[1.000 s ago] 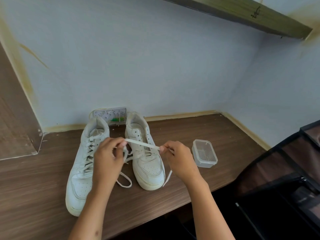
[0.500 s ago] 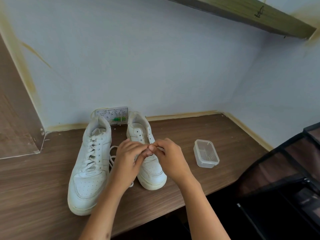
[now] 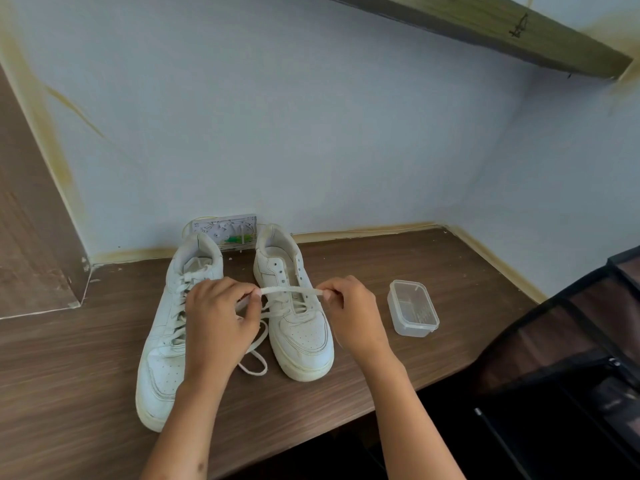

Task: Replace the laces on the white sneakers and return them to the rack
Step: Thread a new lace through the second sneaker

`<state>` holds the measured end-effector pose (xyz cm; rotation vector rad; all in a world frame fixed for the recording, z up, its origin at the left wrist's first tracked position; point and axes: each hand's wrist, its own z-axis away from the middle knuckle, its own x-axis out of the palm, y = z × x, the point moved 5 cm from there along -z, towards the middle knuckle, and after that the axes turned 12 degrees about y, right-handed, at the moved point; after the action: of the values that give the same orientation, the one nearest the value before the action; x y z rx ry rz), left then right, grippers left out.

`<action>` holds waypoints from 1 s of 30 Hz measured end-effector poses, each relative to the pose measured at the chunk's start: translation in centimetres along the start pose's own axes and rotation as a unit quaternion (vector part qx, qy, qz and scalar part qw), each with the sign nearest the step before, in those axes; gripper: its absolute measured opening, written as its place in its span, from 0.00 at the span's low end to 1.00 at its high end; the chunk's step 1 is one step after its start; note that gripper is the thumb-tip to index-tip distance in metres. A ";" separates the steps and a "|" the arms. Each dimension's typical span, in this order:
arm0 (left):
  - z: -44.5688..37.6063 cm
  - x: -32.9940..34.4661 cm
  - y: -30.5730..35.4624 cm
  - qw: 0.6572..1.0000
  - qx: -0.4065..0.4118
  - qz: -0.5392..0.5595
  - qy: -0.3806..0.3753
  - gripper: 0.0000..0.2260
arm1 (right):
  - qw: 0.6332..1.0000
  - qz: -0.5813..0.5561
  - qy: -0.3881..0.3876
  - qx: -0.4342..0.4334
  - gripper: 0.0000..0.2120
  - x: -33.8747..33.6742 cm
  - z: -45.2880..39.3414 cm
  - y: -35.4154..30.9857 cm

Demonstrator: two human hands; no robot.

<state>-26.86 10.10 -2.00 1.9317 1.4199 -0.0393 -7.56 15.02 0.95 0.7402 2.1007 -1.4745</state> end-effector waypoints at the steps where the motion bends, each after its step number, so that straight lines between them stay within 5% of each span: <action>1: 0.0 0.0 0.0 1.000 -0.002 -0.016 0.004 0.11 | 1.000 0.000 0.002 -0.011 0.14 0.0 0.0 -0.2; 8: 0.4 1.5 2.4 0.990 0.088 0.111 -0.017 0.12 | 0.992 -0.123 -0.012 -0.039 0.17 0.7 0.3 -2.2; 13: 0.9 2.3 2.4 0.988 0.021 0.152 -0.008 0.10 | 0.982 -0.185 0.047 0.000 0.10 -0.1 0.2 -2.6; 17: 1.0 2.1 2.3 0.988 -0.038 0.150 -0.001 0.11 | 0.997 -0.036 0.064 0.026 0.02 0.7 -0.1 0.1; 23: 1.4 2.7 2.4 0.990 -0.038 0.135 -0.002 0.09 | 0.995 0.075 -0.018 0.070 0.17 3.1 0.0 2.6; 30: 1.6 3.2 2.7 0.995 -0.017 0.096 0.009 0.08 | 0.989 0.142 0.026 0.045 0.22 3.5 0.1 2.1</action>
<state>-22.75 11.51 -3.09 2.0364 1.2328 0.0923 -8.76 16.08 -2.78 1.0736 1.8825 -1.4107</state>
